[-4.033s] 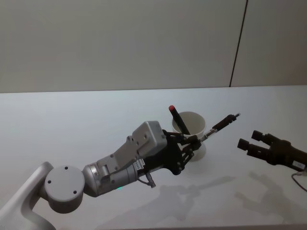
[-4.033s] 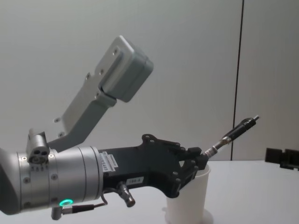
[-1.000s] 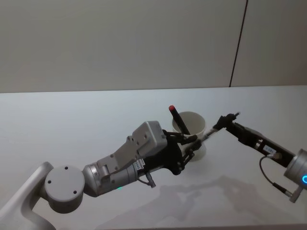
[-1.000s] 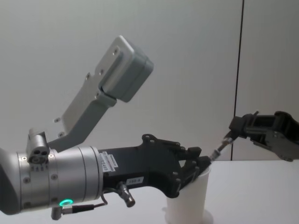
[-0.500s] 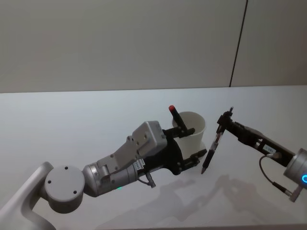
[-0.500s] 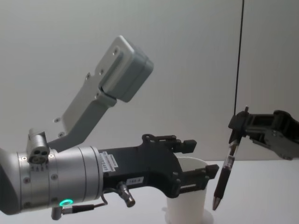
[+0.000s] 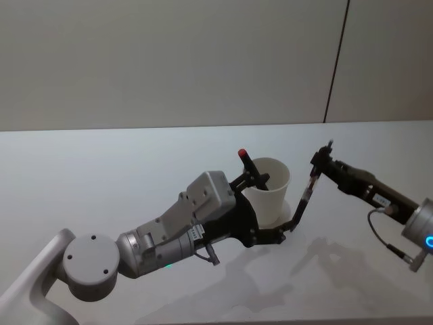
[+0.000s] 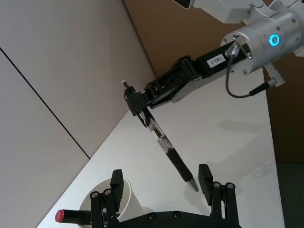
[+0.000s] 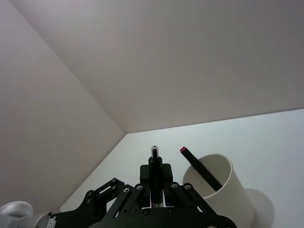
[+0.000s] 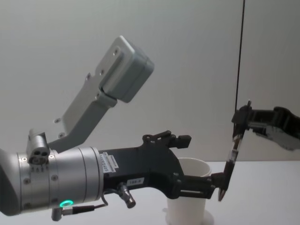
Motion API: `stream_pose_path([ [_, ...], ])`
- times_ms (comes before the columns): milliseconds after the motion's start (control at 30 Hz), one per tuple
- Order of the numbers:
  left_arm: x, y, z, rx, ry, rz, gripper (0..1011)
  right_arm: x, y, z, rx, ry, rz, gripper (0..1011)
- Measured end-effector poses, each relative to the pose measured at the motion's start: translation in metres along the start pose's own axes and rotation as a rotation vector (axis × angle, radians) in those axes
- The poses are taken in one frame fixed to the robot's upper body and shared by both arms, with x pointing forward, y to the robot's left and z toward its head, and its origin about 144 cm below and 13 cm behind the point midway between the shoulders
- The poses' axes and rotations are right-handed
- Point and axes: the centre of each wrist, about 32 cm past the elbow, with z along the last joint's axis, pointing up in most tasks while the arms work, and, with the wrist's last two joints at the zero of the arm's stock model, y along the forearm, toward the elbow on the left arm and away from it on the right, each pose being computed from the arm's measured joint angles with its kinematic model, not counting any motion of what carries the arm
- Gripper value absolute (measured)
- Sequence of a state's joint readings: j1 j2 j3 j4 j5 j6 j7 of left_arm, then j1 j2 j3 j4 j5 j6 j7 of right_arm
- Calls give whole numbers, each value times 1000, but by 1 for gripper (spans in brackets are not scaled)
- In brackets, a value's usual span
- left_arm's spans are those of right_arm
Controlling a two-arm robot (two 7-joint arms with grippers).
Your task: Place the pen into the pen holder.
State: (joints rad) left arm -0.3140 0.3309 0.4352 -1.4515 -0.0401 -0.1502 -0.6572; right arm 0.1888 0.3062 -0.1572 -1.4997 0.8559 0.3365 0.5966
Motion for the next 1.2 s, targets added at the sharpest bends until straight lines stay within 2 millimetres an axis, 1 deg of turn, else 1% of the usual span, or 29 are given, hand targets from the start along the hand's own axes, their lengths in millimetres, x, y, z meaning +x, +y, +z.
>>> stream_pose_path([
  [300,0,0,0,0,0,0,1004,8,11,13,31,-83,5,151],
  [600,0,0,0,0,0,0,1004,14,30,32,62,-162,28,151],
  [733,0,0,0,0,0,0,1004,16,42,41,72,-199,41,151],
  [933,0,0,0,0,0,0,1004,20,56,49,73,-237,51,151],
  [967,0,0,0,0,0,0,1004,20,56,49,73,-237,51,151],
  [1133,0,0,0,0,0,0,1004,24,70,55,66,-278,57,151],
  [1200,0,0,0,0,0,0,1004,26,73,55,61,-285,55,151],
])
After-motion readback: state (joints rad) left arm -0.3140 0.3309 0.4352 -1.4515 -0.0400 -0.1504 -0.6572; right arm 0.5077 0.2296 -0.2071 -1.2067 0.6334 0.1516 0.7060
